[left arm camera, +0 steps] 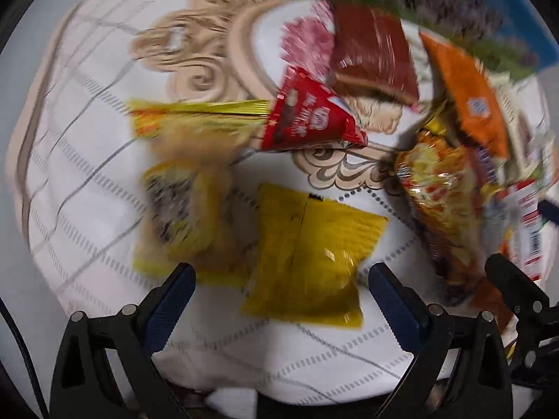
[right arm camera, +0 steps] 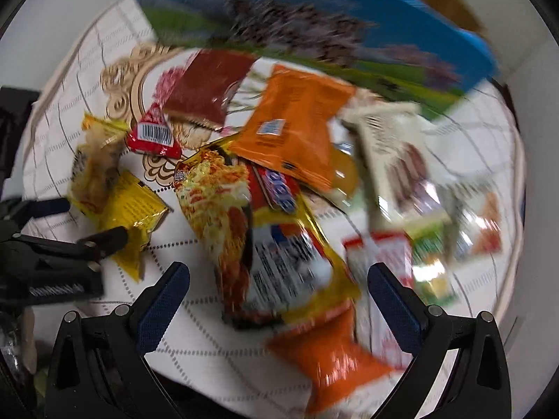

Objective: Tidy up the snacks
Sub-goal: 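Grasp the yellow chip bag with the left tool while the right tool grasps the Sedaap noodle pack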

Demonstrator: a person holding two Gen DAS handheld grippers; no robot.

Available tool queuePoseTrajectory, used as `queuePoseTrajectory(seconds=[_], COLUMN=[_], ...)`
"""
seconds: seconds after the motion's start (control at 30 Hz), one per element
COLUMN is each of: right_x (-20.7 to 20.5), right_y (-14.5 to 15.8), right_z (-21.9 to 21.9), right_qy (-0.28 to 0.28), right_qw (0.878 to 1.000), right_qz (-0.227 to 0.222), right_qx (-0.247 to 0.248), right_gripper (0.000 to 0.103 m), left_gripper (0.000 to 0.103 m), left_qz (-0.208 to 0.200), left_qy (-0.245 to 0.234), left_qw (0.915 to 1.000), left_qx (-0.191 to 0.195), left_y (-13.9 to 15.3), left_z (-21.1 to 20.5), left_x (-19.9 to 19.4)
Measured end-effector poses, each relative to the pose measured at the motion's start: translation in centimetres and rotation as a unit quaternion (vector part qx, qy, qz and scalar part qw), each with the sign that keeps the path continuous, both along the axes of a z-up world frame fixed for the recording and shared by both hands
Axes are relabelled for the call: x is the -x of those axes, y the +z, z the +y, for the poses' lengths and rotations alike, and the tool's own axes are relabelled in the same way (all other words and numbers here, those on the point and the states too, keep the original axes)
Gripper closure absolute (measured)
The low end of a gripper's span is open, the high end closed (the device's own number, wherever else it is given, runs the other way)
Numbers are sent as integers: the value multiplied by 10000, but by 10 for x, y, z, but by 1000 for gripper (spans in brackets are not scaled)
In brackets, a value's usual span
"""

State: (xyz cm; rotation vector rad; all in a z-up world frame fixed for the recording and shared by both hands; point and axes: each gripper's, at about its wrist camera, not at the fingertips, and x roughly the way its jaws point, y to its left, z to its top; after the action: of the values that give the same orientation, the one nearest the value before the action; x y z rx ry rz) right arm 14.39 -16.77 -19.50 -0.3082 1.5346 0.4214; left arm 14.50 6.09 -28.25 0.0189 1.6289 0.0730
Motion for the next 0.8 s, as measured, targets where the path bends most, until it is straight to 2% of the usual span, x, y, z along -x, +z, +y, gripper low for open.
queuePoseTrajectory(seconds=[0.1, 0.2, 0.27, 0.37, 0.5, 0.57, 0.7, 0.8], right_x=[-7, -11, -11, -9, 3, 7, 9, 17], right_y=[-21, -39, -44, -44, -54, -57, -59, -70], right_z=[15, 24, 24, 19, 5, 4, 20, 42], right_qy=[327, 367, 164, -453, -1638, -1895, -1718, -1411], right_qw=[9993, 9987, 9990, 9976, 9770, 9684, 9751, 9817], right_qz=[144, 281, 419, 522, 1349, 1578, 1385, 1266], right_qx=[107, 225, 57, 37, -207, -376, -202, 155], right_gripper=[0, 3, 15, 18, 19, 18, 16, 15], left_gripper=[3, 39, 40, 41, 40, 40, 40, 43], left_qz=[10, 20, 63, 26, 5, 9, 69, 32], left_qy=[-236, -236, -107, 173, 322, 334, 342, 314], left_qw=[9997, 9997, 9999, 9998, 9991, 9989, 9986, 9986], left_qx=[-21, -18, 12, 128, 268, 335, 404, 417], left_y=[-13, -17, -20, -22, -21, -24, -31, -32], left_z=[-7, -9, -7, 1, 6, 11, 17, 21], left_x=[-4, 0, 6, 19, 37, 46, 51, 49])
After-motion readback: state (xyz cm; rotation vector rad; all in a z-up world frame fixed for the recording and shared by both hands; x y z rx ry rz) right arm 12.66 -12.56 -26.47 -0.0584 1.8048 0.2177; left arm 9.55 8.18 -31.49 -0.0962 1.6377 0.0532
